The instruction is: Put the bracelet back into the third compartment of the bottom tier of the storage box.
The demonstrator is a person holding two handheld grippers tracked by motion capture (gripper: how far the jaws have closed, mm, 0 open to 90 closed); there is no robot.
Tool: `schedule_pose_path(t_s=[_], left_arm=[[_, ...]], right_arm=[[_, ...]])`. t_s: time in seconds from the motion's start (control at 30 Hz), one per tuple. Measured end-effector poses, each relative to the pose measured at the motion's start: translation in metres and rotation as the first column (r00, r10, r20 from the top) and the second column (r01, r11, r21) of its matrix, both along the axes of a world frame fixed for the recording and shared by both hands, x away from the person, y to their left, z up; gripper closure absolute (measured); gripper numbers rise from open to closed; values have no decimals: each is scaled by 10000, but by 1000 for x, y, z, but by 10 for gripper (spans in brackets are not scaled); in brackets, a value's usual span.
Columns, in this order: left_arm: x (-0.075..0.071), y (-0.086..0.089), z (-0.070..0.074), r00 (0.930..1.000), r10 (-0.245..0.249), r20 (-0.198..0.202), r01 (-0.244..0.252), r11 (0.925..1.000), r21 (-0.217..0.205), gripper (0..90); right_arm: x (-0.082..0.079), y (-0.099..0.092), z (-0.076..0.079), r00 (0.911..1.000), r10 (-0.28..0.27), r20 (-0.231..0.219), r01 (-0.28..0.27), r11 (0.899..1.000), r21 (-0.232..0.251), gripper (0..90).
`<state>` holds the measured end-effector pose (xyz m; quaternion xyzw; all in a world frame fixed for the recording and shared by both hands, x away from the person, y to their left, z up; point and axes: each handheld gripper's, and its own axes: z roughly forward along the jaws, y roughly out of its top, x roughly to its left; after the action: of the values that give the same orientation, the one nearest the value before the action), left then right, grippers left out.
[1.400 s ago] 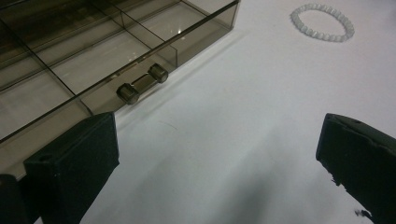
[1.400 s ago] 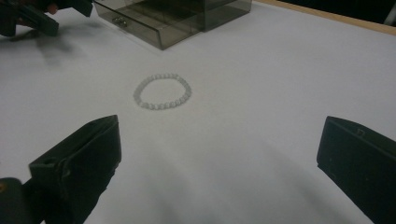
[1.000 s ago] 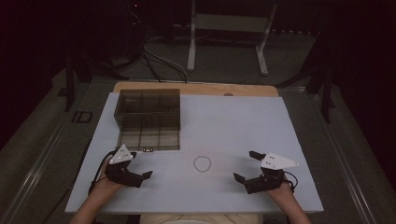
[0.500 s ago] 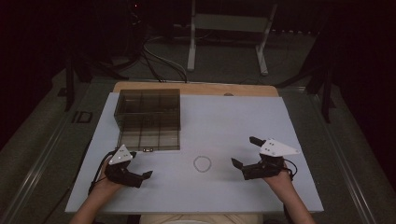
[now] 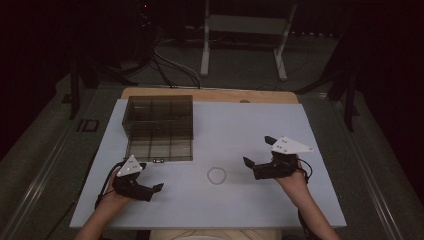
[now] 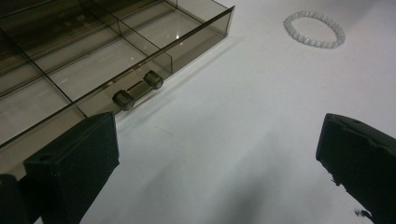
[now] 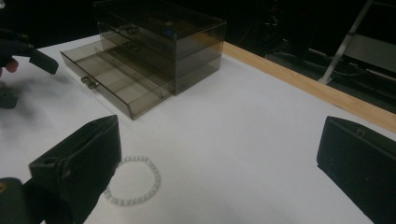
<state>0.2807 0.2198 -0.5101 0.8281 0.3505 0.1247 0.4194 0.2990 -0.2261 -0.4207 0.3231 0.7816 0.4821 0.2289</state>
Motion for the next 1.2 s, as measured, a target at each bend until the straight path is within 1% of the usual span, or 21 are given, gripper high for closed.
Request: schedule_pose_path(t_s=[0.37, 0.57, 0.7, 0.77, 0.9, 1.1, 1.17, 1.2], left_arm=[[0, -1, 1, 9999, -18, 101, 18, 10000, -8, 7], [0, 0, 1, 10000, -24, 81, 24, 10000, -19, 7], [0, -1, 1, 9999, -40, 105, 40, 10000, -13, 7], [0, -1, 1, 9999, -47, 102, 47, 10000, -2, 7], [0, -1, 1, 9999, -47, 107, 46, 10000, 21, 7], [0, -1, 0, 9999, -92, 60, 92, 9999, 65, 7], [0, -1, 0, 9999, -97, 62, 97, 9999, 53, 7], [0, -1, 0, 9999, -107, 60, 106, 9999, 56, 6]], right_arm=[[14, 21, -12, 9986, 222, -473, -239, 9991, -357, 0], [19, 31, -20, 9971, 278, -703, -319, 9978, -586, 0], [23, 36, -26, 9959, 281, -858, -334, 9976, -603, 0], [24, 38, -30, 9961, 325, -816, -373, 9976, -586, 0], [26, 42, -39, 9950, 324, -944, -391, 9968, -697, 0], [28, 51, -55, 9909, 252, -1320, -388, 9941, -1016, 0], [28, 52, -58, 9907, 238, -1339, -386, 9933, -1087, 0], [28, 56, -63, 9872, 312, -1567, -494, 9923, -1140, 0]])
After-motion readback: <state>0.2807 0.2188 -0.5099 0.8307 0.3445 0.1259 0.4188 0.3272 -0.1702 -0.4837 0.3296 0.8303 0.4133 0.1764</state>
